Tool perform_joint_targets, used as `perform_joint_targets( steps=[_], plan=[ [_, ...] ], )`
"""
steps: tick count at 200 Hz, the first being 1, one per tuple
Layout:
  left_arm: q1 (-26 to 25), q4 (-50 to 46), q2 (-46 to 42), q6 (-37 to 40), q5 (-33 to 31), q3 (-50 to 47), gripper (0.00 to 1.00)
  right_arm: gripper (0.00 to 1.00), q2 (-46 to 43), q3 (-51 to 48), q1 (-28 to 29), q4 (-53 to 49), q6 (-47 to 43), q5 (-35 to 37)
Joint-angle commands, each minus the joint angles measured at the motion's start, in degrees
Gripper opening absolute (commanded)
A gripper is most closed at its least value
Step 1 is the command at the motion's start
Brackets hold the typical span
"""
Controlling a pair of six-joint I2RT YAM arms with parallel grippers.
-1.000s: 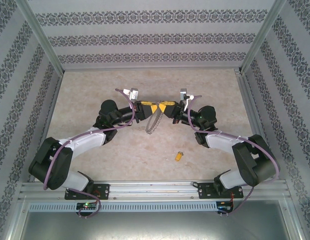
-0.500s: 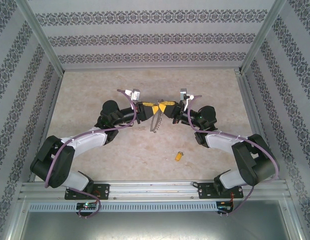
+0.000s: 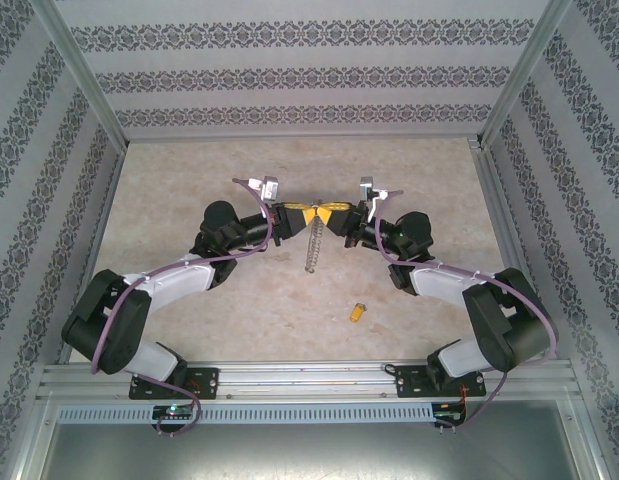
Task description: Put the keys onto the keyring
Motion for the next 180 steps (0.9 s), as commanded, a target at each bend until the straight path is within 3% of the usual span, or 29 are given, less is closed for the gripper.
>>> perform_joint_targets(
  steps=[1, 13, 33, 54, 79, 100, 135, 159, 180],
  plan=[
    [-0.8, 6.7, 0.3, -0.6, 1.0, 1.1, 0.07, 0.0, 0.4, 0.4, -0.1, 3.0, -0.2, -0.8],
    [-0.8, 7.1, 0.3, -0.7, 1.1, 1.1, 0.0, 0.0, 0.4, 0.3, -0.2, 2.8, -0.1, -0.8],
    [-0.8, 6.4, 0.1, 0.1, 1.5, 1.3, 0.0, 0.0, 0.1, 0.3, -0.5, 2.2, 0.1, -0.6],
    [-0.8, 1.6, -1.2, 3.1, 2.2, 1.8, 0.0, 0.32, -1.5, -1.0, -2.1, 0.8, 0.8, 0.5],
    [-0.8, -8.7, -3.8, 10.9, 3.4, 2.9, 0.0, 0.43, -5.8, -3.4, -5.4, -3.1, 1.0, 0.4],
    [-0.8, -20.4, -6.2, 20.1, 3.8, 4.2, 0.0, 0.47, -11.5, -4.7, -7.3, -12.6, -1.8, 1.3],
    [-0.8, -32.1, -8.8, 32.0, 3.9, 5.3, 0.0, 0.49, -21.6, -5.1, -7.4, -34.1, -9.3, 4.3],
    [-0.8, -34.1, -10.4, 38.1, 2.0, 4.6, 0.0, 0.5, -27.1, -6.0, -7.5, -43.5, -12.1, 6.7],
    [-0.8, -30.0, -11.6, 41.3, 0.3, 2.1, 0.0, 0.5, -30.6, -7.4, -7.6, -48.5, -13.0, 8.6]
  ],
)
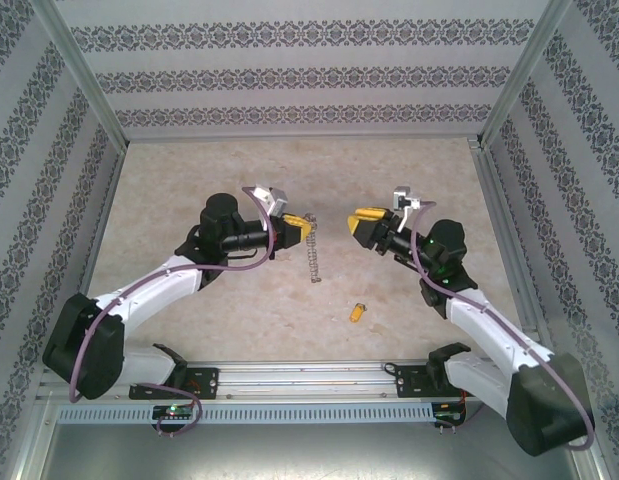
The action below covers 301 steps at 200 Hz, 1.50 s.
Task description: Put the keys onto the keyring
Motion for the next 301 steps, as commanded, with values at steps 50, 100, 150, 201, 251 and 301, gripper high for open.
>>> perform_joint_targets(
  steps=[50, 100, 150, 201, 251, 301],
  plan=[
    [-1.1, 7.0, -3.4, 16.3, -4.5, -4.6, 0.0, 0.5, -6.7, -7.0, -0.1, -16.1, -4.5, 6.6],
    [-1.8, 3.7, -3.4, 23.4, -7.1, -4.1, 0.0, 0.52, -9.3, -10.2, -0.1, -20.4, -5.5, 9.0],
    [-2.4, -1.2, -3.3, 27.2, -8.1, -2.2, 0.0, 0.53, -9.3, -10.8, -0.2, -23.2, -6.7, 9.6],
    [-2.6, -7.6, -4.1, 27.1, -9.4, -0.4, 0.0, 0.57, -8.7, -7.9, -0.2, -34.1, -5.0, 14.6],
    [-2.6, -6.9, -5.4, 23.2, -11.5, -2.8, 0.0, 0.58, -7.8, -5.8, 0.0, -48.4, -0.6, 21.6],
    [-2.8, -7.0, -5.8, 21.5, -11.4, -3.9, 0.0, 0.52, -6.3, -6.2, 8.0, -53.8, 4.8, 30.3]
  ],
)
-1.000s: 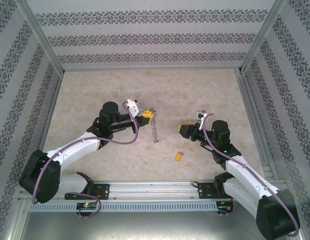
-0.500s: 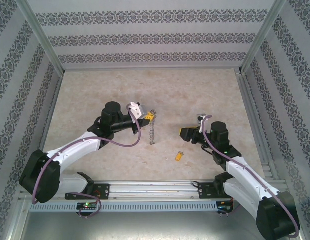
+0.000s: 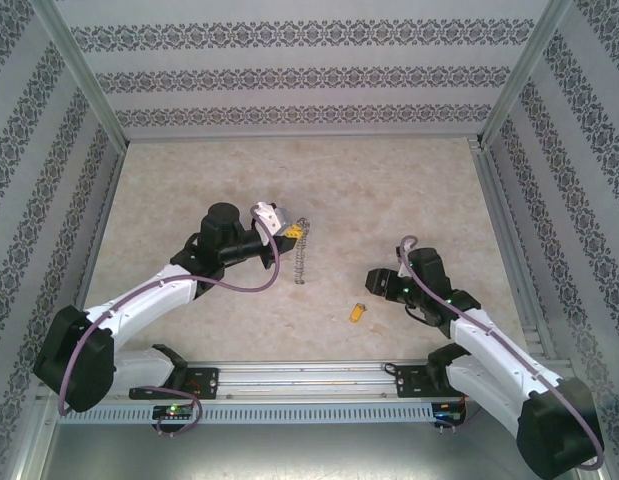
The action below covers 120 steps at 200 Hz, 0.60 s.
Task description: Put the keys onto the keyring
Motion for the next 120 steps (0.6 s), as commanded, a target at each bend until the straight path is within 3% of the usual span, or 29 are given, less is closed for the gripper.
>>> perform_joint_targets(
  steps=[1, 65, 120],
  plan=[
    [-1.0, 1.2, -1.6, -1.4, -0.2, -1.0, 0.0, 0.52, 1.0, 0.6, 3.4, -4.9, 4.4, 5.8],
    [-1.5, 3.0, -2.0, -2.1, 0.0, -2.0, 0.0, 0.48, 1.7, -2.6, 12.3, -3.2, 12.1, 8.5],
    [-1.8, 3.4, -2.2, -2.3, 0.1, -2.0, 0.0, 0.48, 10.3, -1.1, 16.8, 1.4, 13.3, 9.0]
  ],
)
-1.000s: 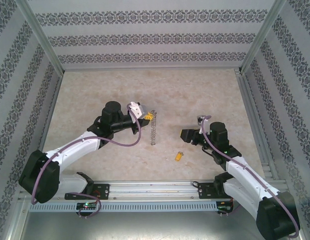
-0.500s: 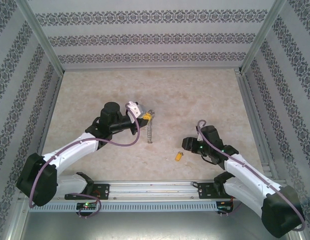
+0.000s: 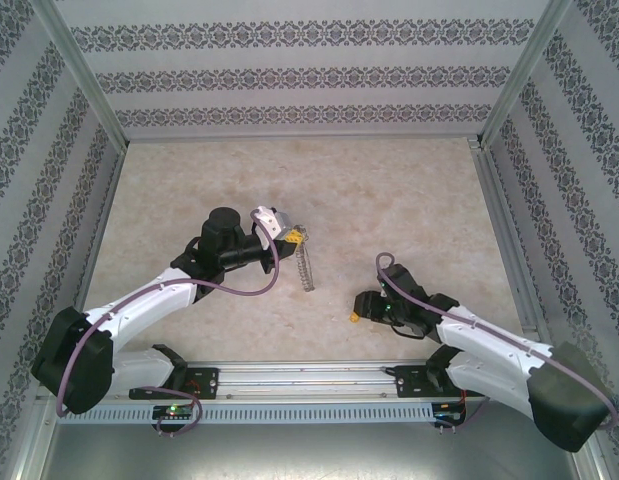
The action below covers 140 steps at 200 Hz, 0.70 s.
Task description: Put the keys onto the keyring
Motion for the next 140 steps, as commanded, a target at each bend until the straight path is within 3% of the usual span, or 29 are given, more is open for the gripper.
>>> perform_joint_targets(
  steps=[1, 71, 140],
  plan=[
    [-1.0, 3.4, -1.6, -0.7, 0.3, -0.3, 0.0, 0.48, 3.2, 0.8, 1.4, 2.7, 1.5, 1.7],
    [-1.2, 3.5, -1.4, -0.8, 0.0, -0.2, 0.0, 0.45, 9.6, 5.7, 1.9, 5.9, -0.2, 0.9],
    [-1.3, 3.8, -1.1, -0.7, -0.4, -0.1, 0.0, 0.43, 10.2, 9.6, 1.9, 5.4, -2.0, 0.8]
  ],
)
